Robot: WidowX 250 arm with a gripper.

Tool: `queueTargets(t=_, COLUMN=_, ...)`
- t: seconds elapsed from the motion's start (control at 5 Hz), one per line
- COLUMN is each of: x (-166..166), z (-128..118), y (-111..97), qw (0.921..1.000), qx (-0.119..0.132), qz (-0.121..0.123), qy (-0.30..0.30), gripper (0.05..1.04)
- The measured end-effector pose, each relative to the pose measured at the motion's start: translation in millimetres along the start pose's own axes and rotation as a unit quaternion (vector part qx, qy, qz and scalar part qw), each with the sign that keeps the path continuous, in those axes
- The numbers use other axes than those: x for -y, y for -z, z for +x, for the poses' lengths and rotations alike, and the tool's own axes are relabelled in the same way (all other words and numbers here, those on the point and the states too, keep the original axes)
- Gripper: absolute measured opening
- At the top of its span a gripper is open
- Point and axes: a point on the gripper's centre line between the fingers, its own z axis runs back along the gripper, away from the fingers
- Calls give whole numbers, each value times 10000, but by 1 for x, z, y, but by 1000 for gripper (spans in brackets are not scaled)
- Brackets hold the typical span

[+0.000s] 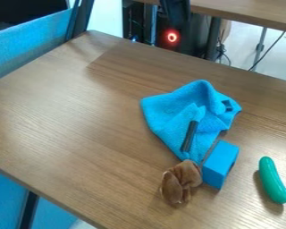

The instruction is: Unfold the cloth from the top left to bottom right

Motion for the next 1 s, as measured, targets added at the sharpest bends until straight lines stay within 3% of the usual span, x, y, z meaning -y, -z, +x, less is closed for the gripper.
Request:
queueTargets(t=0.4, x=4, z=4, y=40, qw=9991, qx=-339, qz=-266, qy=-18, gripper=999)
queueTargets(t=0.6, x=11, z=17, y=58, qw=9986, qx=-484, qz=-177, qy=122, gripper=999)
queueTargets(t=0.8, x=15, z=25, y=79, qw=9969, qx=-735, qz=58, qy=275, gripper=999)
queueTargets(t=1.0, x=26, z=28, y=107, qw=9918, qx=-1000, qz=762, qy=241, gripper=999)
